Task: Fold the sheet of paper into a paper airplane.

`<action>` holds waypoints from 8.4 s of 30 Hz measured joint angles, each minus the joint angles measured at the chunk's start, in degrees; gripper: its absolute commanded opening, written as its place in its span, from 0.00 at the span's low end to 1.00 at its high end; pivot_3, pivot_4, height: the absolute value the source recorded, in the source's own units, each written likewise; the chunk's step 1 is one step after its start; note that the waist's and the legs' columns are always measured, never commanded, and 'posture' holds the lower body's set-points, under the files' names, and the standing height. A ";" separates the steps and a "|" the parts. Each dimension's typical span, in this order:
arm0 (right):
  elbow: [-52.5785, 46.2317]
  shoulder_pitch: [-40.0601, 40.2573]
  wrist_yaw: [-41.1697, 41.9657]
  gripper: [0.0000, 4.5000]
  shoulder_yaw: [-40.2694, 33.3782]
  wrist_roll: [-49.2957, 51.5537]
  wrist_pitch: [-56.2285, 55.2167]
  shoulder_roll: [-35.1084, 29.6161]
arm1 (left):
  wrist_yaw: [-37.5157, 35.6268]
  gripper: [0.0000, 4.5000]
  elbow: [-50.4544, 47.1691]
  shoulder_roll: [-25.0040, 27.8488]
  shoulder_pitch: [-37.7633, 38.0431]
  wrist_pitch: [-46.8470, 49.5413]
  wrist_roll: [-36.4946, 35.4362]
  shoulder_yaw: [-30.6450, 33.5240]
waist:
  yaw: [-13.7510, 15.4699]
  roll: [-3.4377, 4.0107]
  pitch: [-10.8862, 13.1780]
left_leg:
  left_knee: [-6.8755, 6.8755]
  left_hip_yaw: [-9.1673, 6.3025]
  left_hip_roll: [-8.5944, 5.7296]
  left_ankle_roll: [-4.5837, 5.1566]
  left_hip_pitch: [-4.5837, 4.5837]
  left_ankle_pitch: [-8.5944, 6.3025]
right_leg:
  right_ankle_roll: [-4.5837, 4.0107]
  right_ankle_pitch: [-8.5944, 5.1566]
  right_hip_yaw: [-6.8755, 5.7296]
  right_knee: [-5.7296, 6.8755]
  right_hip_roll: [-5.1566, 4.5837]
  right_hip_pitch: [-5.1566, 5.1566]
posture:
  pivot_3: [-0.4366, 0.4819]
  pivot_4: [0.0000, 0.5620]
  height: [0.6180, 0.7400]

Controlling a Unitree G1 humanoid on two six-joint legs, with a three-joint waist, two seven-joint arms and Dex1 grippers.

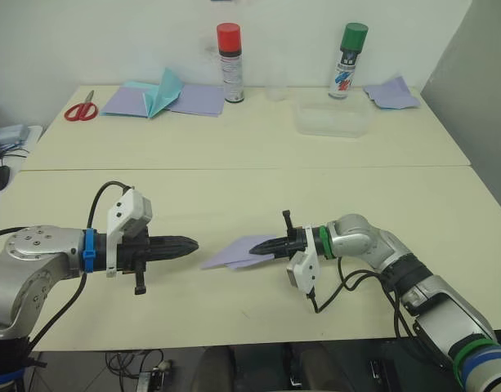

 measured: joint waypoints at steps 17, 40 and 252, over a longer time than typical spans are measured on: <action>8.52 -2.50 -10.83 0.45 3.98 -9.96 -5.29 0.13 | 5.38 0.00 3.42 -9.11 -3.81 -9.24 10.58 -13.10 | 0.68 -0.18 -0.11 | 0.08 0.09 -0.02 -0.04 0.97 0.03 | -0.23 0.15 0.10 0.05 -0.05 0.94 | 0.48 0.27 1.00; -4.42 1.99 3.56 0.99 5.85 8.68 2.44 -8.03 | 6.90 0.00 13.91 -16.70 -9.39 -18.49 22.45 -25.69 | 1.70 -0.20 -0.15 | 0.08 0.09 -0.22 -0.03 0.94 0.03 | -0.21 0.16 0.10 0.05 -0.08 1.03 | 0.48 0.27 1.00; -48.14 12.84 28.05 0.75 -11.68 49.60 111.13 -3.96 | 6.36 0.00 13.24 -15.64 -10.43 -21.69 26.51 -29.93 | 1.37 -0.07 -0.37 | 0.13 0.30 -0.01 -0.02 1.04 0.02 | 0.04 0.28 -0.05 0.01 0.05 0.94 | 0.48 0.27 1.00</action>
